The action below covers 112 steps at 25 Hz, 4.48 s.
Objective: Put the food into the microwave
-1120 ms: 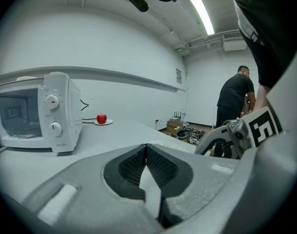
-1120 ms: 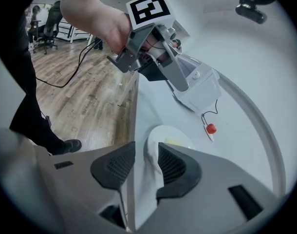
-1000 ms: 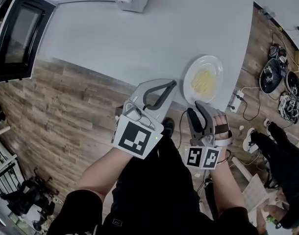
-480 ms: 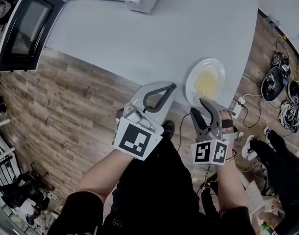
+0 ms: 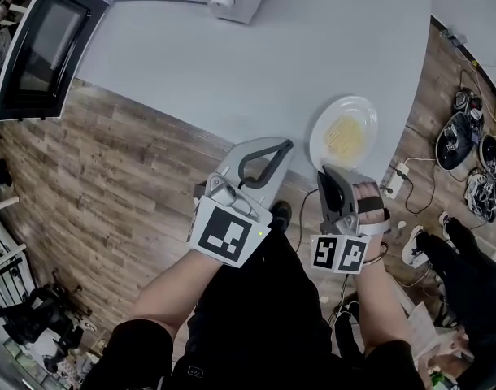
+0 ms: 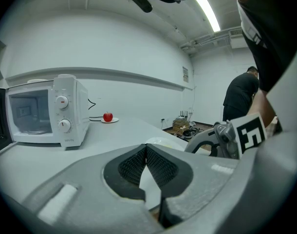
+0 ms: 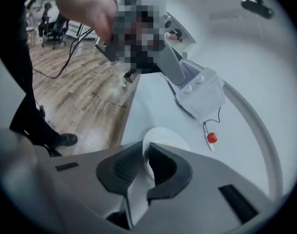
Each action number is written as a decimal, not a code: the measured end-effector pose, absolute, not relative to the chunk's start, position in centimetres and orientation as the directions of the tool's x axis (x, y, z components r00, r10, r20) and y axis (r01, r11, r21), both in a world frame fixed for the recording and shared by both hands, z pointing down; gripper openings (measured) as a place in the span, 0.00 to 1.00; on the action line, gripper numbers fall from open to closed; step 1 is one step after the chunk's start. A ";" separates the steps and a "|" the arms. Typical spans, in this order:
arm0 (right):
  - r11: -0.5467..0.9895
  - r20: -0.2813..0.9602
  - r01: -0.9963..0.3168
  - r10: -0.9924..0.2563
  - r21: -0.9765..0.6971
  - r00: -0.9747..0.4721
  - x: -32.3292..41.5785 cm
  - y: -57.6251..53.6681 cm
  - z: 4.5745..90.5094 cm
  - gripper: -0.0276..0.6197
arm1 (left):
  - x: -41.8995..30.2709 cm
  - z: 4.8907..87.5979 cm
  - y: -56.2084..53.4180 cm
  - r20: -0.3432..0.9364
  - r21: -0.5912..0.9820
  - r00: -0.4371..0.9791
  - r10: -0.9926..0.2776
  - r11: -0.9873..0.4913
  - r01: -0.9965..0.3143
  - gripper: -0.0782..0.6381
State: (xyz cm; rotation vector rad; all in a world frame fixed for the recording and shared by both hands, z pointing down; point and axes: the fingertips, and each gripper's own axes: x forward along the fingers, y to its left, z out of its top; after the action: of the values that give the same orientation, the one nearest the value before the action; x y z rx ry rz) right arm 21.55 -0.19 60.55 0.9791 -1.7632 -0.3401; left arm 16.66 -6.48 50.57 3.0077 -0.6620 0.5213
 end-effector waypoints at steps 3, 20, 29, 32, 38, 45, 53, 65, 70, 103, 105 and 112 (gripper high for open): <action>0.600 0.619 -0.375 -0.781 0.706 -0.082 21.7 -0.1 60.7 0.11 | 16.7 50.5 -6.4 0.329 -0.057 0.853 -0.406 -0.910 -0.411 0.12; 0.463 0.475 -0.279 -0.880 0.842 -0.026 24.0 -1.7 53.1 0.08 | 16.7 44.1 -6.2 0.282 -0.117 0.849 -0.447 -0.894 -0.432 0.12; 0.363 0.367 -0.248 -0.930 0.898 -0.032 23.8 -3.0 45.4 0.08 | 16.1 36.3 -6.6 0.202 -0.204 0.849 -0.488 -0.869 -0.451 0.12; 0.330 0.330 -0.230 -0.943 0.915 -0.042 23.6 -3.2 42.6 0.08 | 15.4 33.9 -6.0 0.185 -0.222 0.843 -0.505 -0.857 -0.465 0.12; 0.275 0.265 -0.179 -0.961 0.945 -0.078 22.9 -3.3 38.1 0.08 | 14.1 30.5 -4.6 0.158 -0.250 0.821 -0.549 -0.826 -0.505 0.12; 0.224 0.202 -0.128 -0.965 0.966 -0.166 20.4 -3.0 35.0 0.08 | 12.2 28.6 -3.4 0.138 -0.287 0.787 -0.601 -0.785 -0.549 0.12; 0.208 0.182 -0.094 -0.957 0.974 -0.226 14.7 -5.0 33.5 0.08 | 7.1 27.6 -5.2 0.115 -0.300 0.763 -0.636 -0.754 -0.584 0.12; 0.201 0.175 -0.105 -0.961 0.974 -0.216 1.6 -13.2 32.3 0.09 | -4.1 26.4 -13.7 0.088 -0.305 0.793 -0.603 -0.774 -0.555 0.12; 0.192 0.172 -0.110 -0.971 0.975 -0.169 -2.8 -17.5 32.8 0.09 | -8.6 26.8 -16.9 0.090 -0.279 0.811 -0.578 -0.796 -0.537 0.12; 0.231 0.207 -0.126 -0.961 0.965 -0.182 -8.6 -39.3 43.2 0.09 | -13.6 40.2 -37.2 0.126 -0.195 0.746 -0.654 -0.754 -0.628 0.12; 0.237 0.212 -0.133 -0.961 0.962 -0.177 -8.4 -40.5 43.9 0.09 | -13.5 41.2 -38.4 0.134 -0.192 0.738 -0.661 -0.748 -0.635 0.12; 0.266 0.239 -0.165 -0.957 0.950 -0.165 -8.8 -43.7 46.3 0.09 | -13.1 42.7 -41.8 0.105 -0.226 0.733 -0.671 -0.734 -0.640 0.12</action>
State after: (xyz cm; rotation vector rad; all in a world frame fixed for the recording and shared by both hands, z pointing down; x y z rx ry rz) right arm -8.84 -43.66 46.27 1.0744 -1.5626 -1.0209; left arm -13.08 -41.77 42.71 3.0861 -1.1777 0.3006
